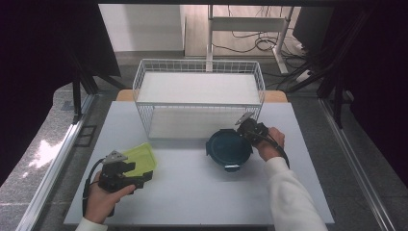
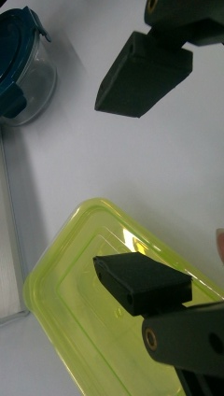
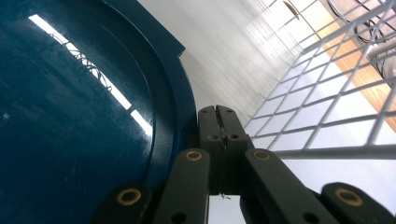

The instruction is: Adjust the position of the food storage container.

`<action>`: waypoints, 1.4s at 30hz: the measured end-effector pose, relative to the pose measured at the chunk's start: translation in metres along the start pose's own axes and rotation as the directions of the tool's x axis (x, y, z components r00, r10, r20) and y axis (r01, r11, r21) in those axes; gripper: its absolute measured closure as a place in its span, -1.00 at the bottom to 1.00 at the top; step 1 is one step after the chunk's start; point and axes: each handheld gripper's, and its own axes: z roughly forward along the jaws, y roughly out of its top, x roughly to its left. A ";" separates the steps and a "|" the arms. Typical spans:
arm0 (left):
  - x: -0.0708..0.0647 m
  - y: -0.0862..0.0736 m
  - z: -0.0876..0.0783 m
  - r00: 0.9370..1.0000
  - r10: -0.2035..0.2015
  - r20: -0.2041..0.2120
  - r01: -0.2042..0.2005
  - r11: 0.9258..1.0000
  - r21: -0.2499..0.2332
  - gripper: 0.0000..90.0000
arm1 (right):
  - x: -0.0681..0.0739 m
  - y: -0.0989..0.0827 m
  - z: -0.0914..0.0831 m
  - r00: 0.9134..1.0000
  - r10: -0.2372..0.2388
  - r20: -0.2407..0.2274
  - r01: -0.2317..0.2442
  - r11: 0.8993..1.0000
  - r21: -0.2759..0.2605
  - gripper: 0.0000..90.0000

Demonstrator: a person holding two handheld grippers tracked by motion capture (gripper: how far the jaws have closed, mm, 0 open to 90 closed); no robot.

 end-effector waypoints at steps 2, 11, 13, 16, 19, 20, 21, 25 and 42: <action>0.000 0.000 0.000 1.000 0.000 -0.002 0.000 1.000 0.001 -0.50 | 0.002 0.001 -0.001 1.000 -0.005 -0.006 0.005 1.000 -0.001 0.98; 0.000 0.000 0.001 1.000 0.005 -0.001 -0.005 1.000 0.003 -0.50 | 0.012 0.004 -0.004 0.999 -0.014 -0.031 0.013 1.000 -0.007 0.98; -0.001 0.000 0.001 1.000 0.005 0.000 -0.005 1.000 0.001 -0.50 | 0.015 0.005 -0.004 0.999 -0.022 -0.036 0.022 1.000 -0.008 0.98; -0.001 0.001 0.001 1.000 0.004 0.000 -0.004 1.000 0.001 -0.50 | 0.020 0.006 -0.006 0.999 -0.029 -0.044 0.028 1.000 -0.010 0.98; -0.001 0.001 0.001 1.000 0.005 0.002 -0.005 1.000 0.000 -0.50 | 0.026 0.007 -0.008 0.999 -0.024 -0.049 0.023 1.000 -0.011 0.98; -0.001 0.001 0.001 1.000 0.006 0.005 -0.006 1.000 0.000 -0.50 | 0.029 0.007 -0.010 0.998 -0.028 -0.051 0.027 1.000 -0.014 0.98; -0.001 0.001 0.001 1.000 0.006 0.006 -0.006 1.000 0.000 -0.50 | 0.029 0.007 -0.010 0.998 -0.028 -0.051 0.027 1.000 -0.014 0.98; -0.003 0.002 0.001 1.000 0.010 0.009 -0.010 1.000 -0.002 -0.50 | 0.036 0.007 -0.013 0.998 -0.021 -0.065 0.020 1.000 -0.020 0.98; -0.004 0.005 0.001 1.000 0.008 0.008 -0.008 1.000 -0.009 -0.50 | 0.067 0.008 -0.025 0.993 -0.031 -0.114 0.025 0.998 -0.055 0.98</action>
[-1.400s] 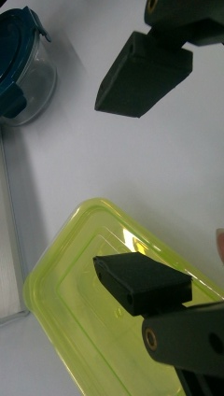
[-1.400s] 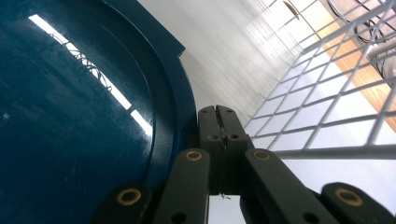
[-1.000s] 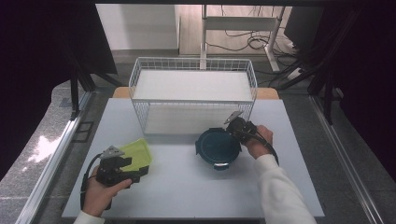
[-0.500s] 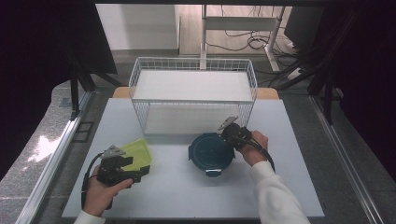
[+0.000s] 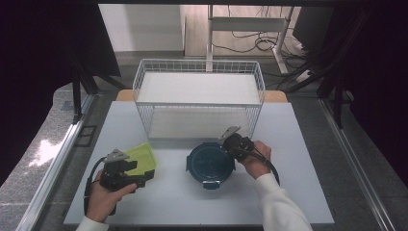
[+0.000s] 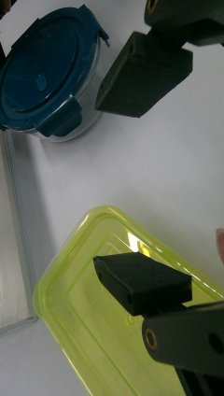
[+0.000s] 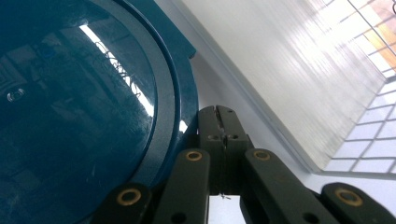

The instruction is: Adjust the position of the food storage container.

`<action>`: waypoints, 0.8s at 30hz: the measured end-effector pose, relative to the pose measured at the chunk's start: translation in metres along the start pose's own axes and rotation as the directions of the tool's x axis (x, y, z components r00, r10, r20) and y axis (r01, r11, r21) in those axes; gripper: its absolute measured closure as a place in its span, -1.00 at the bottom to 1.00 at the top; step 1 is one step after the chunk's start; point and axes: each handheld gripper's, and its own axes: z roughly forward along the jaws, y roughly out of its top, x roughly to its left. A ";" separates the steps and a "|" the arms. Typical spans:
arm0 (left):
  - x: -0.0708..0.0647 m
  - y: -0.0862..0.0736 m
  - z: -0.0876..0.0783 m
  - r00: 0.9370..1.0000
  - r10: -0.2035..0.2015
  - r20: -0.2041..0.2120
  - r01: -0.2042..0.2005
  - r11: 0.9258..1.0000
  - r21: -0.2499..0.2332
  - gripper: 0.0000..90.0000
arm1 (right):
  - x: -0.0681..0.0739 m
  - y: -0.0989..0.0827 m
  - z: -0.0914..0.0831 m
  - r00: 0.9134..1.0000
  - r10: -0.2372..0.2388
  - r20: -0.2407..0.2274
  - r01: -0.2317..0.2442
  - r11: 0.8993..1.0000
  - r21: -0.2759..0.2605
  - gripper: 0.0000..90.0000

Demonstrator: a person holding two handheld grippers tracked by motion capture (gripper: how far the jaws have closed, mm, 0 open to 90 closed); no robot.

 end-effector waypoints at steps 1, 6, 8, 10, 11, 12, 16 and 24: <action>0.000 0.000 0.000 1.000 0.002 -0.001 -0.002 1.000 0.002 -0.50 | 0.004 0.001 -0.001 1.000 -0.003 -0.006 0.003 1.000 -0.004 0.98; 0.000 0.000 0.000 1.000 0.003 -0.002 -0.003 1.000 0.008 -0.50 | 0.013 0.003 -0.003 1.000 -0.012 -0.019 0.012 1.000 -0.010 0.98; 0.000 0.000 0.001 1.000 0.003 -0.002 -0.003 1.000 0.009 -0.50 | 0.016 0.004 -0.003 1.000 -0.020 -0.024 0.020 1.000 -0.013 0.98; 0.000 0.000 0.001 1.000 0.005 0.000 -0.005 1.000 0.011 -0.50 | 0.019 0.004 -0.003 0.999 -0.025 -0.028 0.025 1.000 -0.017 0.98; 0.000 0.000 0.001 1.000 0.005 0.000 -0.005 1.000 0.011 -0.50 | 0.019 0.004 -0.003 0.999 -0.025 -0.028 0.025 1.000 -0.017 0.98; -0.001 0.000 0.001 1.000 0.006 -0.001 -0.006 1.000 0.012 -0.50 | 0.022 0.005 -0.004 0.999 -0.027 -0.035 0.026 0.999 -0.023 0.98; -0.001 0.000 0.001 1.000 0.007 -0.002 -0.007 1.000 0.013 -0.50 | 0.026 0.006 -0.004 0.999 -0.031 -0.041 0.030 0.999 -0.032 0.98; -0.001 -0.001 0.000 1.000 0.001 -0.005 -0.001 1.000 0.007 -0.51 | 0.022 0.004 -0.004 0.997 -0.026 -0.066 0.023 0.999 -0.047 0.98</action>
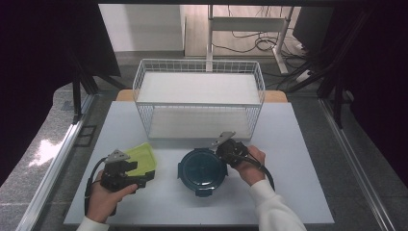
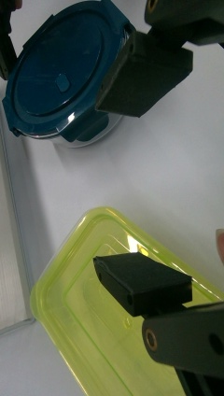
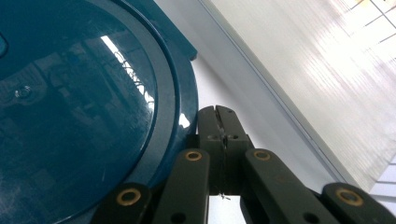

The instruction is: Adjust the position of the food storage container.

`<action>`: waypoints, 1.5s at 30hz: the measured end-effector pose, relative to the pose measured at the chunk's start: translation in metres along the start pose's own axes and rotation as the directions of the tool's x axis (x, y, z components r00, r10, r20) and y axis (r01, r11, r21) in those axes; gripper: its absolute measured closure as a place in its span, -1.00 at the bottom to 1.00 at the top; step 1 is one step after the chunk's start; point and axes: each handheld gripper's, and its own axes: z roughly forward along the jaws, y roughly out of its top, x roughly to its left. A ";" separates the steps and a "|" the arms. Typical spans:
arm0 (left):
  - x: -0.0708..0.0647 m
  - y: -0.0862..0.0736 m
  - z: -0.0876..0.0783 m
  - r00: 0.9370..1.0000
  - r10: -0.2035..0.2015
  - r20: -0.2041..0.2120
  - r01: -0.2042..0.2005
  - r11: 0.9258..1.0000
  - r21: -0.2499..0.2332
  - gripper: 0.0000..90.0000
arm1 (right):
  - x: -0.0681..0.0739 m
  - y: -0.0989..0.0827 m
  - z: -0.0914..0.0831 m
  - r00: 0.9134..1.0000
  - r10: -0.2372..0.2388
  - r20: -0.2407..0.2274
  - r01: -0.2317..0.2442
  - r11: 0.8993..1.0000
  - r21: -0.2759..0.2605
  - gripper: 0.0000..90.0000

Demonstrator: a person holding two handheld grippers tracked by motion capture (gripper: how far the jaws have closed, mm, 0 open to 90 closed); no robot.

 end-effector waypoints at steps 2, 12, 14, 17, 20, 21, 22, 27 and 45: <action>0.001 0.000 -0.001 1.000 0.000 0.001 0.000 1.000 -0.004 -0.51 | 0.000 -0.002 -0.003 1.000 0.016 0.020 -0.016 1.000 -0.013 0.97; 0.000 -0.001 -0.004 1.000 -0.015 -0.011 0.015 1.000 -0.026 -0.52 | -0.010 -0.039 -0.044 0.978 0.207 -0.039 -0.211 0.964 -0.165 0.86; 0.000 0.000 -0.003 1.000 -0.015 -0.012 0.014 1.000 -0.028 -0.53 | -0.011 -0.048 -0.051 0.969 0.237 -0.072 -0.247 0.952 -0.181 0.73; -0.001 0.000 -0.003 1.000 -0.016 -0.011 0.016 0.999 -0.030 -0.53 | -0.012 -0.056 -0.058 0.956 0.283 -0.073 -0.292 0.937 -0.191 0.23; -0.001 0.000 -0.003 1.000 -0.018 -0.008 0.018 0.999 -0.031 -0.54 | -0.014 -0.061 -0.065 0.925 0.362 -0.114 -0.379 0.901 -0.211 -0.26; -0.001 0.000 -0.003 1.000 -0.019 -0.009 0.018 0.999 -0.031 -0.54 | -0.012 -0.063 -0.068 0.922 0.367 -0.119 -0.385 0.897 -0.217 -0.32; -0.001 -0.001 -0.003 1.000 -0.019 -0.008 0.019 0.999 -0.032 -0.55 | -0.007 -0.066 -0.074 0.923 0.369 -0.105 -0.384 0.892 -0.237 -0.46; 0.000 -0.001 -0.003 1.000 -0.026 -0.002 0.026 0.999 -0.023 -0.55 | 0.000 -0.073 -0.079 0.901 0.406 -0.151 -0.431 0.876 -0.216 -0.54; -0.004 -0.001 -0.001 1.000 -0.019 0.017 0.019 1.000 -0.014 -0.62 | -0.001 -0.099 -0.080 0.823 0.496 -0.277 -0.550 0.818 -0.168 -0.68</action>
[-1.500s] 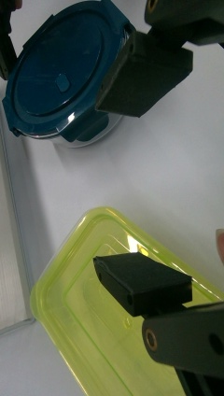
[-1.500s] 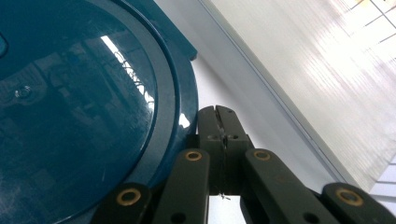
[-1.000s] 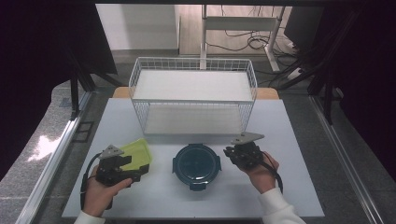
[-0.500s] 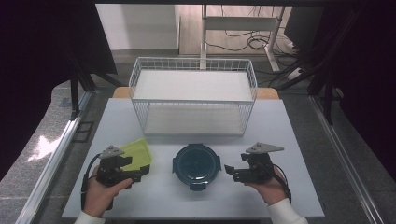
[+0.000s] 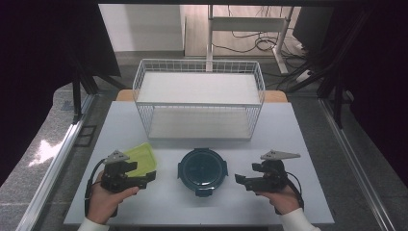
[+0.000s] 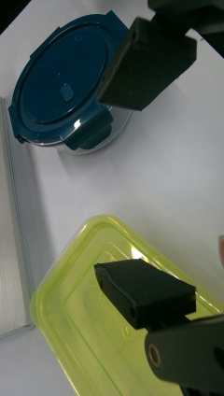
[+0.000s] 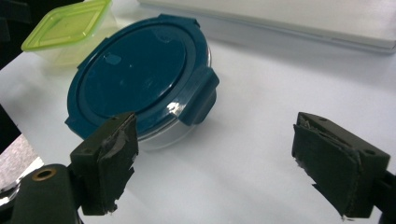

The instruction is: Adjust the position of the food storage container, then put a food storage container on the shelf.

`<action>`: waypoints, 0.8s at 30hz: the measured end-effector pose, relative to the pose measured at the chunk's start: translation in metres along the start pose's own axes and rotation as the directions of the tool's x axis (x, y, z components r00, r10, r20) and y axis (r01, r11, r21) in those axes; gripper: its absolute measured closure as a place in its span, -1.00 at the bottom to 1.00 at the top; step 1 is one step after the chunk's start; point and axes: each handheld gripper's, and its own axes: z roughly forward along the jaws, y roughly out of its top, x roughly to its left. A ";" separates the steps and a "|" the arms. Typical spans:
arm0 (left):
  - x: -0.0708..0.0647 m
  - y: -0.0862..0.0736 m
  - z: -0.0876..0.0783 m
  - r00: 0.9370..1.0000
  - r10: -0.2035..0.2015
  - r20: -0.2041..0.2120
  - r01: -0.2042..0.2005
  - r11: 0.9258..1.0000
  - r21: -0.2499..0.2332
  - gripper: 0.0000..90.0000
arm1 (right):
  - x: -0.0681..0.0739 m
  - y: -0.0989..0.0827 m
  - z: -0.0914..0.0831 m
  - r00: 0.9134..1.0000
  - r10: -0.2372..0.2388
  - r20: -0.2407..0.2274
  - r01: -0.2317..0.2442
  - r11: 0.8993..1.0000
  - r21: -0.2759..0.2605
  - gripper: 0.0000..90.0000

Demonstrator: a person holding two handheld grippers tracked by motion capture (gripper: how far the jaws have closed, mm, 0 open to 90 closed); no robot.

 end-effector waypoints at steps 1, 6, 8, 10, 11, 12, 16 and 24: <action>0.000 0.000 0.000 1.000 0.003 -0.002 -0.003 1.000 0.002 -0.61 | 0.001 0.000 -0.001 1.000 -0.005 0.003 0.005 1.000 -0.011 -0.67; -0.001 0.001 0.001 1.000 -0.008 0.004 0.008 1.000 -0.002 -0.63 | 0.006 0.005 -0.006 1.000 -0.006 0.002 0.006 0.999 -0.047 -0.67; -0.001 0.001 0.002 1.000 -0.013 0.011 0.013 1.000 0.003 -0.66 | 0.005 0.005 -0.006 1.000 0.000 0.004 0.000 0.999 -0.052 -0.67; -0.003 0.001 0.003 1.000 -0.015 0.014 0.015 1.000 0.008 -0.69 | 0.004 0.004 -0.006 1.000 0.014 0.012 -0.013 0.999 -0.046 -0.67; -0.003 0.001 0.003 1.000 -0.017 0.016 0.017 1.000 0.009 -0.70 | 0.003 0.004 -0.006 1.000 0.020 0.007 -0.019 0.999 -0.048 -0.66; -0.003 0.001 0.003 1.000 -0.019 0.017 0.019 1.000 0.008 -0.72 | 0.003 0.004 -0.006 1.000 0.027 0.005 -0.026 0.999 -0.045 -0.65; -0.006 0.003 0.004 0.999 -0.029 0.032 0.029 1.000 0.008 -0.70 | 0.008 0.006 -0.005 1.000 0.009 -0.006 -0.009 0.999 -0.042 -0.64; -0.018 0.014 0.012 0.999 -0.019 0.032 0.018 0.999 0.028 -0.66 | 0.012 0.017 0.002 0.999 0.006 -0.035 -0.007 1.000 -0.025 -0.65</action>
